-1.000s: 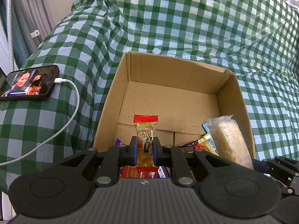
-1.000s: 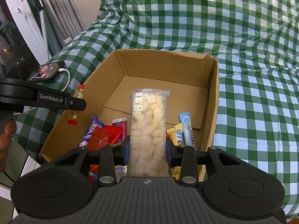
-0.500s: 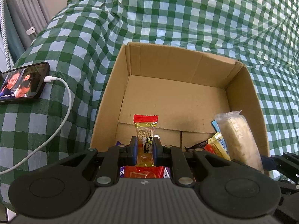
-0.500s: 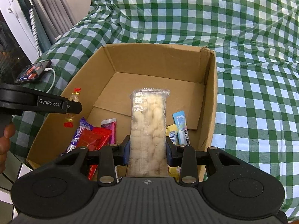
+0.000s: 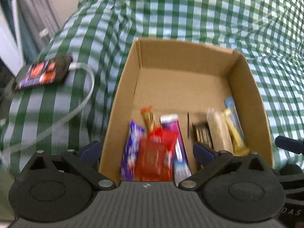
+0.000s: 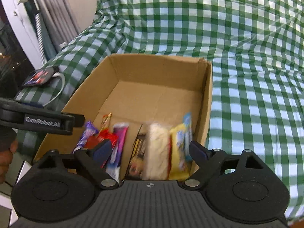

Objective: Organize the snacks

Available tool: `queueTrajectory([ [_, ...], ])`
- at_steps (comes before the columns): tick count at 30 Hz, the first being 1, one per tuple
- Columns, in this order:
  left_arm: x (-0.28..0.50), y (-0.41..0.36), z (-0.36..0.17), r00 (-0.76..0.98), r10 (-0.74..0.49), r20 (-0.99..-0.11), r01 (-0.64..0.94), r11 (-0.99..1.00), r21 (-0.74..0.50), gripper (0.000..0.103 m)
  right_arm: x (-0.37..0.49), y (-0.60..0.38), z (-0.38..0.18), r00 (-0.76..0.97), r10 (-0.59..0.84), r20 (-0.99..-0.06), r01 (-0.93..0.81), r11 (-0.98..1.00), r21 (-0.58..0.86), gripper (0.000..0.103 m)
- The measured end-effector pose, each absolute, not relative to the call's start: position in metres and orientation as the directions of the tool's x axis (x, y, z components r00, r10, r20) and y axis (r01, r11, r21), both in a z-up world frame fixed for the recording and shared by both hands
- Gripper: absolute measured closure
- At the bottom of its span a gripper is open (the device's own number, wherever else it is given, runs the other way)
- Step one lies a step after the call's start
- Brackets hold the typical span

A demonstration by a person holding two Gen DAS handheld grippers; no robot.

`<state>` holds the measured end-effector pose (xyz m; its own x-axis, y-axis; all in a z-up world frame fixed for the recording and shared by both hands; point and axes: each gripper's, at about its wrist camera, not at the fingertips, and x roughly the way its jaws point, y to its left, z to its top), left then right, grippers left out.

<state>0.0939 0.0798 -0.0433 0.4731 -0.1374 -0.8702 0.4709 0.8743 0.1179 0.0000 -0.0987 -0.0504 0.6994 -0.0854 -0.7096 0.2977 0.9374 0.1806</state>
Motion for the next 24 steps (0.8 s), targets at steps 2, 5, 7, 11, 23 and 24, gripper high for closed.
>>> queueTrajectory([
  [2, 0.077, 0.09, -0.041, 0.463, -0.13, -0.877, 0.454, 0.885, 0.108, 0.0, -0.015, -0.088, -0.049, 0.693, -0.091, -0.716, 0.313, 0.932, 0.184, 0.009],
  [5, 0.052, 0.099, -0.033, 0.47, -0.131, -0.873, 0.451, 0.886, 0.11, 0.0, -0.035, -0.073, -0.047, 0.689, -0.111, -0.716, 0.317, 0.935, 0.16, 0.008],
  [7, 0.037, 0.103, -0.028, 0.486, -0.131, -0.864, 0.455, 0.882, 0.122, 0.0, -0.048, -0.066, -0.044, 0.691, -0.126, -0.712, 0.319, 0.937, 0.144, 0.007],
  [11, 0.008, 0.111, -0.015, 0.524, -0.131, -0.842, 0.447, 0.883, 0.141, 0.0, -0.072, -0.054, -0.039, 0.704, -0.158, -0.693, 0.326, 0.938, 0.117, 0.007],
  [23, -0.05, 0.126, 0.004, 0.589, -0.151, -0.794, 0.442, 0.883, 0.159, 0.0, -0.13, -0.035, -0.021, 0.753, -0.21, -0.623, 0.328, 0.942, 0.078, 0.004],
  [24, -0.053, 0.127, 0.005, 0.592, -0.153, -0.791, 0.441, 0.883, 0.16, 0.0, -0.133, -0.034, -0.021, 0.755, -0.213, -0.62, 0.33, 0.941, 0.079, 0.004],
])
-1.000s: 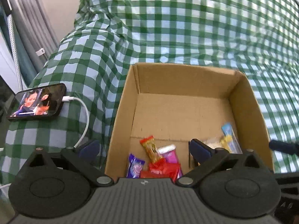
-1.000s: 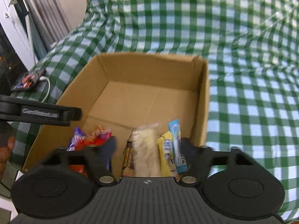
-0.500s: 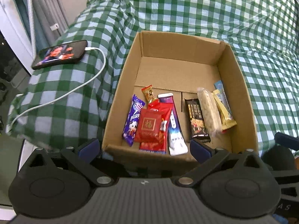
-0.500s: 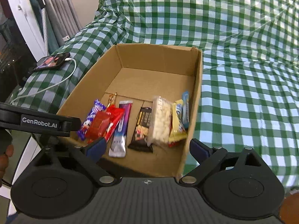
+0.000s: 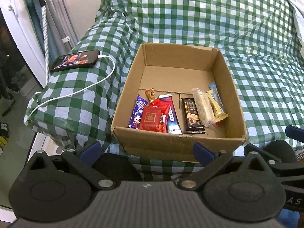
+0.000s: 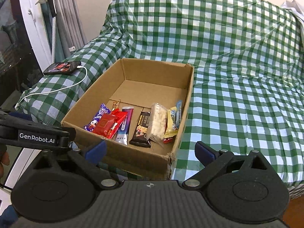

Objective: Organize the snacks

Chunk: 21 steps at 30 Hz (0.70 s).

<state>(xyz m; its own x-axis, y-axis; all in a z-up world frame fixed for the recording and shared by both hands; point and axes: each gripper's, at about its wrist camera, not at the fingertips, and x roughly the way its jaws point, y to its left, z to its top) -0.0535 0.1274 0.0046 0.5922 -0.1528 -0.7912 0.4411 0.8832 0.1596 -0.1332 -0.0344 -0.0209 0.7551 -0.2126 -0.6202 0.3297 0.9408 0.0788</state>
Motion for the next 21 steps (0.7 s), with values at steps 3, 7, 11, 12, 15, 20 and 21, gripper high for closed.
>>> queueTrajectory([
  [3, -0.061, 0.129, 0.006, 0.598, -0.155, -0.786, 0.444, 0.881, 0.164, 0.0, -0.144, -0.033, -0.02, 0.759, -0.219, -0.613, 0.336, 0.938, 0.081, 0.003],
  [7, -0.067, 0.129, 0.007, 0.603, -0.151, -0.783, 0.441, 0.881, 0.17, 0.0, -0.151, -0.031, -0.018, 0.764, -0.226, -0.604, 0.34, 0.937, 0.079, 0.003],
  [11, -0.07, 0.125, 0.006, 0.623, -0.108, -0.775, 0.432, 0.873, 0.226, 0.0, -0.154, -0.028, -0.016, 0.77, -0.232, -0.595, 0.338, 0.938, 0.072, 0.003],
  [12, -0.072, 0.123, 0.006, 0.64, -0.086, -0.764, 0.422, 0.87, 0.255, 0.0, -0.155, -0.028, -0.016, 0.77, -0.233, -0.594, 0.338, 0.938, 0.071, 0.003],
  [15, -0.075, 0.12, 0.005, 0.66, -0.055, -0.75, 0.412, 0.86, 0.3, 0.0, -0.156, -0.028, -0.015, 0.77, -0.233, -0.594, 0.337, 0.939, 0.07, 0.003],
  [20, -0.072, 0.124, 0.004, 0.634, -0.08, -0.769, 0.423, 0.869, 0.258, 0.0, -0.156, -0.027, -0.016, 0.771, -0.234, -0.593, 0.338, 0.939, 0.069, 0.002],
  [21, -0.072, 0.124, 0.003, 0.634, -0.08, -0.769, 0.423, 0.869, 0.258, 0.0, -0.155, -0.026, -0.016, 0.77, -0.235, -0.593, 0.339, 0.938, 0.069, 0.002],
])
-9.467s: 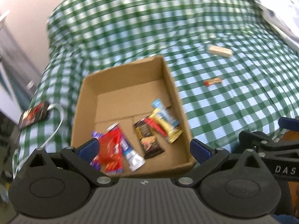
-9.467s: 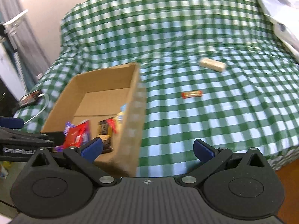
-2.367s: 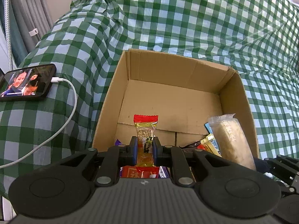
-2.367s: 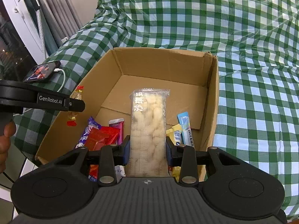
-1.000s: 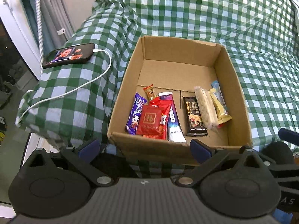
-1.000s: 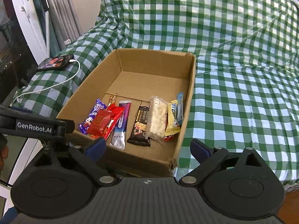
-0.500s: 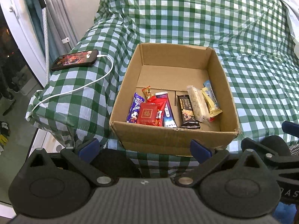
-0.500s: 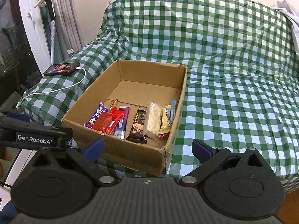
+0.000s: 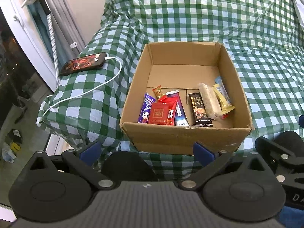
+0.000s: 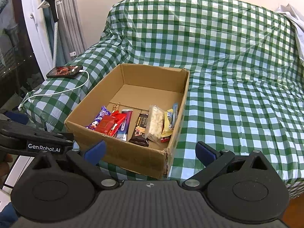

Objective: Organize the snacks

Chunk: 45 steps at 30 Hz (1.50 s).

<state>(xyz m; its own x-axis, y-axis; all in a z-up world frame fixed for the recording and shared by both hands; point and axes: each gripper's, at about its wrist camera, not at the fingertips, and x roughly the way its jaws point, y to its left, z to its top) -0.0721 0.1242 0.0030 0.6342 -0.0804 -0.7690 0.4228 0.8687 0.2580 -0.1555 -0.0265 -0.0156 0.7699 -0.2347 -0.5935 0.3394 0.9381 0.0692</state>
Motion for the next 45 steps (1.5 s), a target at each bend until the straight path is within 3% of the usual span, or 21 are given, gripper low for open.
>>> queueTrajectory([
  [45, -0.0736, 0.1268, 0.0018, 0.62, -0.093, -0.779, 0.426, 0.874, 0.234, 0.0, -0.152, -0.0228, -0.0192, 0.764, -0.236, -0.601, 0.34, 0.938, 0.064, 0.001],
])
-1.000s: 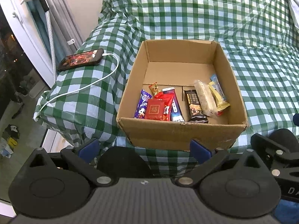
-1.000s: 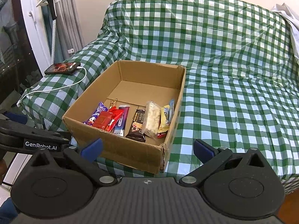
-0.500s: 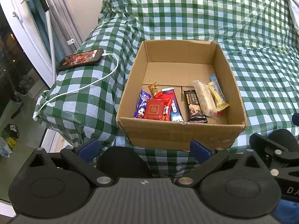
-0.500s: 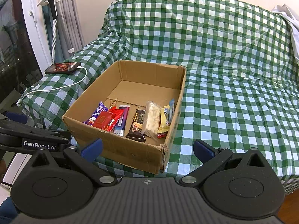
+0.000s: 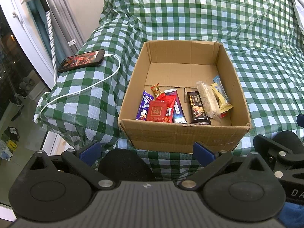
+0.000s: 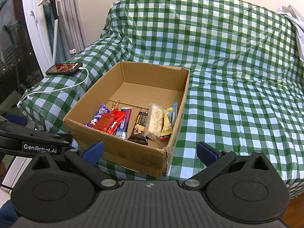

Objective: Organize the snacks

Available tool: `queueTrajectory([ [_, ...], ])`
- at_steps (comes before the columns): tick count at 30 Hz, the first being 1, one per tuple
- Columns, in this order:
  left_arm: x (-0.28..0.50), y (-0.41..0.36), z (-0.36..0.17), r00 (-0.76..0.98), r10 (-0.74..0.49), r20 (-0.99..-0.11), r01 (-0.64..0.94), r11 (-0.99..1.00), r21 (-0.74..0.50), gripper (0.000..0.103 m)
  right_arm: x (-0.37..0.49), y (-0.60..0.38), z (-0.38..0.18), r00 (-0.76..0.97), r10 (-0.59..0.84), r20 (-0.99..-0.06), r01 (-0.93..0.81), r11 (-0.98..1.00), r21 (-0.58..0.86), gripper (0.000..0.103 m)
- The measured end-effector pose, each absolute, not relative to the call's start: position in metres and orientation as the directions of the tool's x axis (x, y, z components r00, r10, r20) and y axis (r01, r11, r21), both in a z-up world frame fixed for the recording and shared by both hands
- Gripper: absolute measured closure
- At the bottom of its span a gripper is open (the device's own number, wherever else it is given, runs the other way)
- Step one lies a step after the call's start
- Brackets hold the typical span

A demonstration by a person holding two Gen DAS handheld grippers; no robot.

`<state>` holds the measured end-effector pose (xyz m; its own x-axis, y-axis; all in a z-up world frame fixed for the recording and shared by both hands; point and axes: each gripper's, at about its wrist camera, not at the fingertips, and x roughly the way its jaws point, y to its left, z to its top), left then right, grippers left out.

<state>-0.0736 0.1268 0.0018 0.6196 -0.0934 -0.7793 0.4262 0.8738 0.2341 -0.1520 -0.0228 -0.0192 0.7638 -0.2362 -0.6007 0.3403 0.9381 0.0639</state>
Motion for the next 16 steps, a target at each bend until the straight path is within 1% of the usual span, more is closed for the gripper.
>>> queueTrajectory([
  [16, -0.0754, 0.1286, 0.0024, 0.632, -0.091, -0.769, 0.423, 0.873, 0.244, 0.0, -0.1522, -0.0233, -0.0201, 0.764, -0.235, -0.601, 0.339, 0.939, 0.064, 0.001],
])
